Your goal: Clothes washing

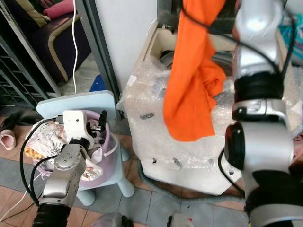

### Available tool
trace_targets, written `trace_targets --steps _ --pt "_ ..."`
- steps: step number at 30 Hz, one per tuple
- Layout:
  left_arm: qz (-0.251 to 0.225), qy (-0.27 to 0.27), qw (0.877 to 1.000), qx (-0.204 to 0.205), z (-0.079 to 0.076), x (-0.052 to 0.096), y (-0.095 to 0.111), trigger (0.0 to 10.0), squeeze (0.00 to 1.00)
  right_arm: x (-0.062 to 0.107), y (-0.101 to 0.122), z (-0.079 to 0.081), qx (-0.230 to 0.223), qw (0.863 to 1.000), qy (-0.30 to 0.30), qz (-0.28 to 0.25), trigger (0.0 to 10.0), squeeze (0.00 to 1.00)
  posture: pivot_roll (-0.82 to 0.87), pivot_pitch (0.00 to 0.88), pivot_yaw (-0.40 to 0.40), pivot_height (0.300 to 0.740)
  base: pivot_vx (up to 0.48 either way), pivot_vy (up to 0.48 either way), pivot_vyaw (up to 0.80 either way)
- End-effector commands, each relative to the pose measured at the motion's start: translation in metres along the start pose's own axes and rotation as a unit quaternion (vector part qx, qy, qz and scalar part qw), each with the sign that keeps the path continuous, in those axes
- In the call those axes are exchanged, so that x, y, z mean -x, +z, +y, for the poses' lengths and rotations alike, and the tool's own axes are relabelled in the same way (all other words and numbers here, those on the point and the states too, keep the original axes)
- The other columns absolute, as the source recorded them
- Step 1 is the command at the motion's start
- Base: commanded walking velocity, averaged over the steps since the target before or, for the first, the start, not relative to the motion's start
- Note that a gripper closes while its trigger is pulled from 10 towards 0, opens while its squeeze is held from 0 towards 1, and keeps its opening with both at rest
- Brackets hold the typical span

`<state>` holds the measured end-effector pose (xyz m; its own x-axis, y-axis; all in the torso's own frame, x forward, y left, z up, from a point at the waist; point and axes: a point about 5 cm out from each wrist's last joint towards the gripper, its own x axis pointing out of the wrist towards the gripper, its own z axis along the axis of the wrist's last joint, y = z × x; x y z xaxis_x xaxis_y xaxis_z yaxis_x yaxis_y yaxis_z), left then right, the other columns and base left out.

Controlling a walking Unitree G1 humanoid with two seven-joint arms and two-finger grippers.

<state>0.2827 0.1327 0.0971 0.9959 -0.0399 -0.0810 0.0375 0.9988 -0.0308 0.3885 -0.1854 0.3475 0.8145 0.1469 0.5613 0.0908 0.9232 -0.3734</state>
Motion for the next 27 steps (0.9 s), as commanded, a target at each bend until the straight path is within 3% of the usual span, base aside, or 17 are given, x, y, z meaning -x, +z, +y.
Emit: trace_targets --steps 1,5,12,13,14,15,16,17,18,19,20,22,23,27 --pt "-0.002 0.003 1.000 -0.008 0.002 0.000 0.001 10.0 0.00 0.020 -0.036 0.027 -0.033 0.995 0.050 0.083 10.0 0.00 -0.10 0.000 0.086 0.740 0.000 0.000 0.00" --pt "0.002 -0.006 1.000 -0.011 0.002 0.000 0.000 10.0 0.00 0.060 -0.065 0.050 -0.065 0.983 0.087 0.148 10.0 0.00 -0.11 0.000 0.099 0.740 0.000 0.000 0.00" --pt "0.003 -0.009 1.000 -0.013 0.002 0.000 -0.001 10.0 0.00 0.069 -0.072 0.052 -0.070 0.980 0.086 0.164 10.0 0.00 -0.11 0.000 0.102 0.740 0.000 0.000 0.00" --pt "0.003 -0.010 1.000 -0.015 0.001 0.000 -0.001 10.0 0.00 0.082 -0.077 0.055 -0.096 0.976 0.085 0.177 10.0 1.00 -0.11 0.000 0.103 0.740 0.000 0.000 0.00" --pt "0.003 -0.010 1.000 -0.015 0.001 0.000 -0.001 10.0 0.00 0.082 -0.077 0.055 -0.096 0.976 0.085 0.177 10.0 1.00 -0.11 0.000 0.103 0.740 0.000 0.000 0.00" --pt "0.003 -0.006 1.000 -0.017 0.002 0.000 -0.001 10.0 0.00 0.107 -0.075 0.059 -0.143 0.971 0.099 0.165 10.0 1.00 -0.11 0.000 0.101 0.740 0.000 0.000 0.00" --pt "0.003 -0.006 1.000 -0.017 0.002 0.000 -0.001 10.0 0.00 0.107 -0.075 0.059 -0.143 0.971 0.099 0.165 10.0 1.00 -0.11 0.000 0.101 0.740 0.000 0.000 0.00" --pt "0.005 -0.002 1.000 -0.014 0.004 0.000 -0.002 10.0 0.00 0.122 -0.066 0.067 -0.185 0.960 0.154 0.141 10.0 1.00 -0.11 0.000 0.098 0.740 0.000 0.000 0.00" --pt "0.005 -0.002 1.000 -0.014 0.004 0.000 -0.002 10.0 0.00 0.122 -0.066 0.067 -0.185 0.960 0.154 0.141 10.0 1.00 -0.11 0.000 0.098 0.740 0.000 0.000 0.00" --pt "0.007 -0.008 1.000 -0.012 0.003 0.000 -0.002 10.0 0.00 0.133 -0.063 0.073 -0.215 0.940 0.219 0.149 10.0 1.00 -0.12 0.000 0.105 0.740 0.000 0.000 0.00" --pt "0.007 -0.008 1.000 -0.012 0.003 0.000 -0.002 10.0 0.00 0.133 -0.063 0.073 -0.215 0.940 0.219 0.149 10.0 1.00 -0.12 0.000 0.105 0.740 0.000 0.000 0.00" --pt "0.008 -0.015 1.000 -0.012 0.002 0.000 -0.002 10.0 0.00 0.142 -0.067 0.075 -0.224 0.922 0.266 0.173 10.0 1.00 -0.12 0.000 0.106 0.740 0.000 0.000 0.00" --pt "0.008 -0.015 1.000 -0.012 0.002 0.000 -0.002 10.0 0.00 0.142 -0.067 0.075 -0.224 0.922 0.266 0.173 10.0 1.00 -0.12 0.000 0.106 0.740 0.000 0.000 0.00" --pt "0.007 -0.016 1.000 -0.011 0.001 -0.001 -0.001 10.0 0.00 0.161 -0.083 0.074 -0.205 0.886 0.346 0.230 10.0 1.00 -0.11 0.000 0.105 0.740 0.000 0.000 0.00"
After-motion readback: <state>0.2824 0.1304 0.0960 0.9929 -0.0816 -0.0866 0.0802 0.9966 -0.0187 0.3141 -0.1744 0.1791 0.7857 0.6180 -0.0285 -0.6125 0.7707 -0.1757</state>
